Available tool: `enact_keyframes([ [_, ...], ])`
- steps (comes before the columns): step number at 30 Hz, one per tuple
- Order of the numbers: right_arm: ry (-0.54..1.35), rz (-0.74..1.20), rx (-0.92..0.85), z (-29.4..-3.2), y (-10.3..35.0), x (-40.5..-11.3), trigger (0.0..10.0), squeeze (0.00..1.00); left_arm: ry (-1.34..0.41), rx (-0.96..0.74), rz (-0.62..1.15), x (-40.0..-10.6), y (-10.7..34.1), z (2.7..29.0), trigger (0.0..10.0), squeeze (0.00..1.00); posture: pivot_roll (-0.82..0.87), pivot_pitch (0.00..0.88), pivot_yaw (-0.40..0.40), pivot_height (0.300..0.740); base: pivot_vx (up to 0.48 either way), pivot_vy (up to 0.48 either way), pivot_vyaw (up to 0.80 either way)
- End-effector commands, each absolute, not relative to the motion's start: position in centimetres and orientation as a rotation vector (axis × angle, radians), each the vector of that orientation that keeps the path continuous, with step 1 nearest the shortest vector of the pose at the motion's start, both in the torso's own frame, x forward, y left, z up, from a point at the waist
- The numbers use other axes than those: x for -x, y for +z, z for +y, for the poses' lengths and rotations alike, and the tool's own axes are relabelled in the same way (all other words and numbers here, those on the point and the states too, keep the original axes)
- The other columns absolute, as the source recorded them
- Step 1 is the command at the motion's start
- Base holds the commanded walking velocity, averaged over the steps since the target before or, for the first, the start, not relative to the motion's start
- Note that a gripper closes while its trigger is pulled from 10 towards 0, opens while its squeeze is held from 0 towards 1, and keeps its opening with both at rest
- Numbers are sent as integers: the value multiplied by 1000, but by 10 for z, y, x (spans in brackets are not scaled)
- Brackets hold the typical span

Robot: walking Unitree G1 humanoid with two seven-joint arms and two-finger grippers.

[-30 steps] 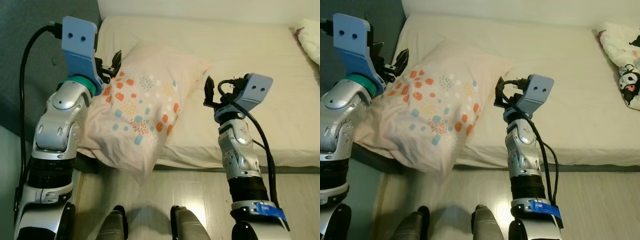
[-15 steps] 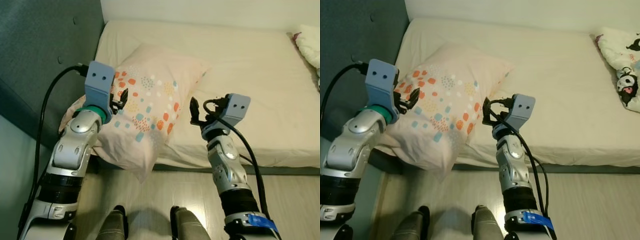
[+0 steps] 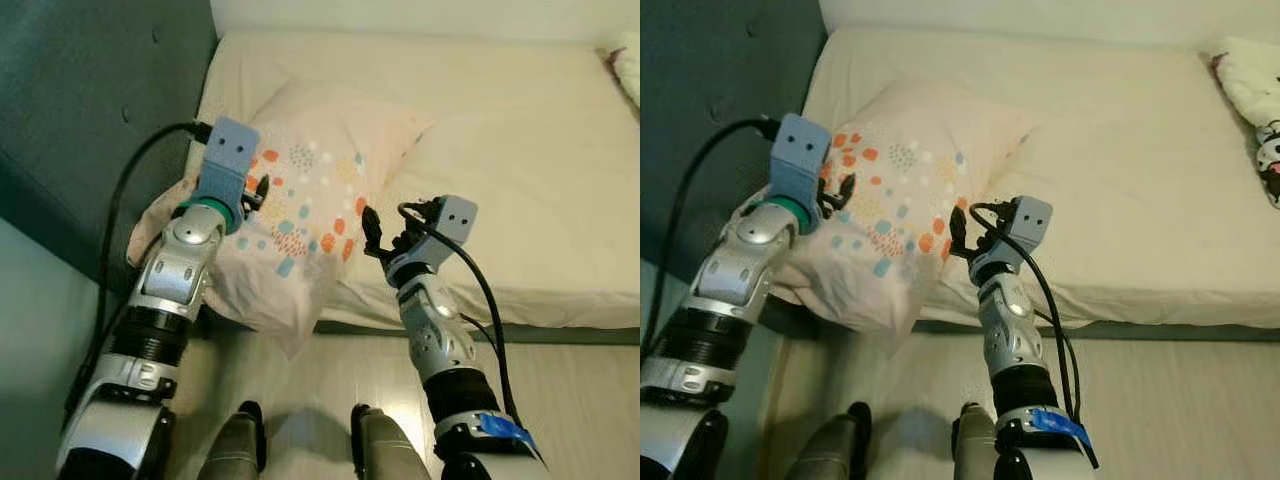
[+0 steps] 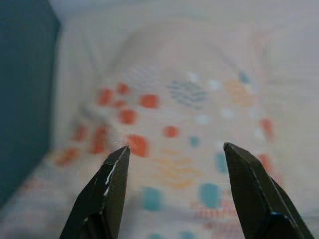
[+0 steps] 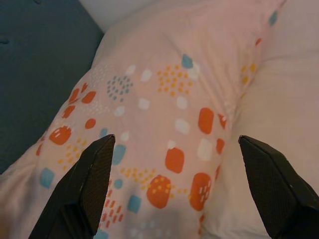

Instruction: Clean up the room

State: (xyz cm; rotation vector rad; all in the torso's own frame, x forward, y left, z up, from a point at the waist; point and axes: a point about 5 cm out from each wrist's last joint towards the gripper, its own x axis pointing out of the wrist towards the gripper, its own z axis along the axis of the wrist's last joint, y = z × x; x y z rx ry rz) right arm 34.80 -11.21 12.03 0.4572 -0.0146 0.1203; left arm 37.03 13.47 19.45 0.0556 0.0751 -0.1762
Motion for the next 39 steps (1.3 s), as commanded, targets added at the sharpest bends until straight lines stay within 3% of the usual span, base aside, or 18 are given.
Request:
enact_keyframes([
  [1,136,23,-444,-108,111,-343,10000,0,-139,85,149,-367,180,146,10000,0,-26,224,53,740,0,0,0],
  [6,177,-3,-308,-101,110,-336,10000,0,-141,26,227,-352,150,151,10000,0,-33,206,40,740,0,0,0],
  [8,183,-37,-179,-99,108,-331,10000,0,-176,-195,261,-337,121,156,10000,0,-42,182,23,740,0,0,0],
  [14,171,-58,-53,-106,101,-328,10000,0,-145,-319,267,-334,97,168,10000,0,-39,163,3,740,0,0,0],
  [21,136,-108,-4,-115,109,-331,10000,0,-132,-351,234,-354,109,161,10000,0,-42,170,-9,740,0,0,0],
  [25,93,-138,7,-125,117,-334,10000,0,-58,-391,209,-380,131,158,10000,0,-68,189,-6,740,0,0,0],
  [31,91,-172,-1,-123,122,-329,10000,0,-82,-497,203,-399,154,159,10000,0,-71,235,17,740,0,0,0],
  [39,52,-142,-73,-119,119,-330,10000,0,-76,-355,130,-408,182,161,10000,0,-56,269,36,740,0,0,0],
])
